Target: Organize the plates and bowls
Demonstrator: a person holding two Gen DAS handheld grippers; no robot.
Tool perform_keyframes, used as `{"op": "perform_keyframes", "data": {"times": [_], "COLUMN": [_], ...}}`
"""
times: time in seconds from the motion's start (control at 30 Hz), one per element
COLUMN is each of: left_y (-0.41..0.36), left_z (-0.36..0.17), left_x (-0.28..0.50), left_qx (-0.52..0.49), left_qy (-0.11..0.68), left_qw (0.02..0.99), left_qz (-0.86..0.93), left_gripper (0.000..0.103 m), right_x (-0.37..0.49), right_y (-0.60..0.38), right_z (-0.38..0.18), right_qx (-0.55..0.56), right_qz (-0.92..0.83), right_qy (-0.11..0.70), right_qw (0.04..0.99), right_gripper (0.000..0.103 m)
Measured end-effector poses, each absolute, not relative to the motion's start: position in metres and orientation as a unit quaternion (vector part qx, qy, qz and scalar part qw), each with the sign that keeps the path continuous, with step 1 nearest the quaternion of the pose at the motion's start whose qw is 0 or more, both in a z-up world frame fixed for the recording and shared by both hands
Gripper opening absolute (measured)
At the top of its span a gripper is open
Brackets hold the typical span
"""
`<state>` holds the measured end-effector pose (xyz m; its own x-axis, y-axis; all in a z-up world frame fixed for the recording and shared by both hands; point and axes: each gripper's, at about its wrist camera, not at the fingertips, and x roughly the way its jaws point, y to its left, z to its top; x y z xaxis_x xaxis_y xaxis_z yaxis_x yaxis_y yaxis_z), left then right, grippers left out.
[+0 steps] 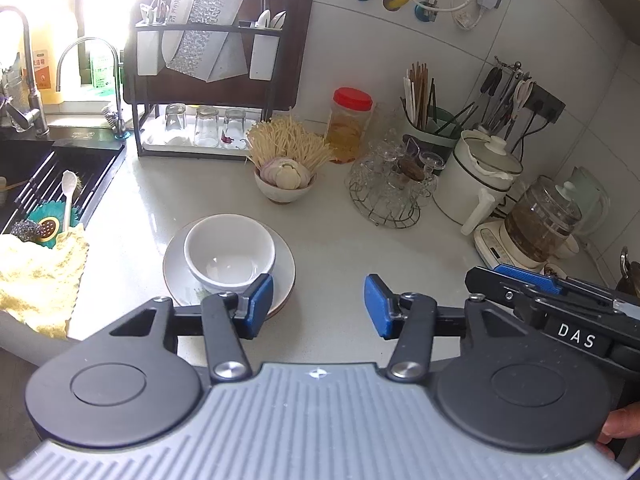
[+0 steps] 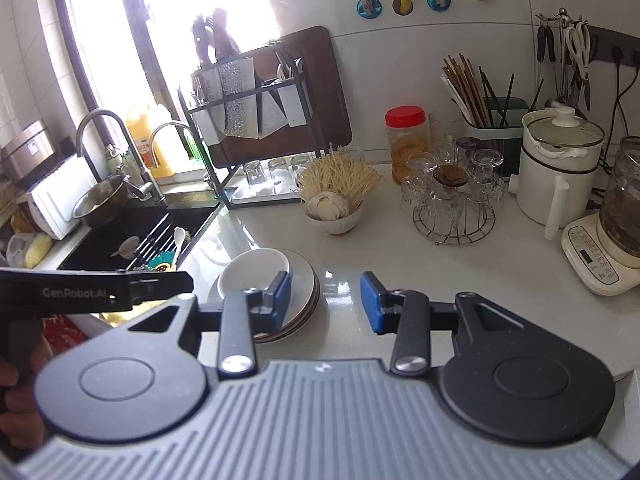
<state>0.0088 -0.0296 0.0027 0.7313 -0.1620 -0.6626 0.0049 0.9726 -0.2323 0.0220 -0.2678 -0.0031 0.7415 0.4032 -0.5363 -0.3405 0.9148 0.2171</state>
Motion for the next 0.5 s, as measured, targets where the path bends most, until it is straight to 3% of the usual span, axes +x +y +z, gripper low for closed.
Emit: {"op": "perform_keyframes", "data": {"times": [0.5], "left_y": [-0.055], "left_z": [-0.002], "left_x": [-0.072], "left_qx": [-0.112], "left_qy": [0.353], "left_qw": [0.928], "left_qz": [-0.021], "left_gripper": [0.058], "right_x": [-0.039], "right_y": [-0.285], "right_z": [-0.020], "right_qx": [0.063], "right_qz": [0.207], "right_qy": [0.328], "right_qw": [0.919], "right_gripper": [0.042]}}
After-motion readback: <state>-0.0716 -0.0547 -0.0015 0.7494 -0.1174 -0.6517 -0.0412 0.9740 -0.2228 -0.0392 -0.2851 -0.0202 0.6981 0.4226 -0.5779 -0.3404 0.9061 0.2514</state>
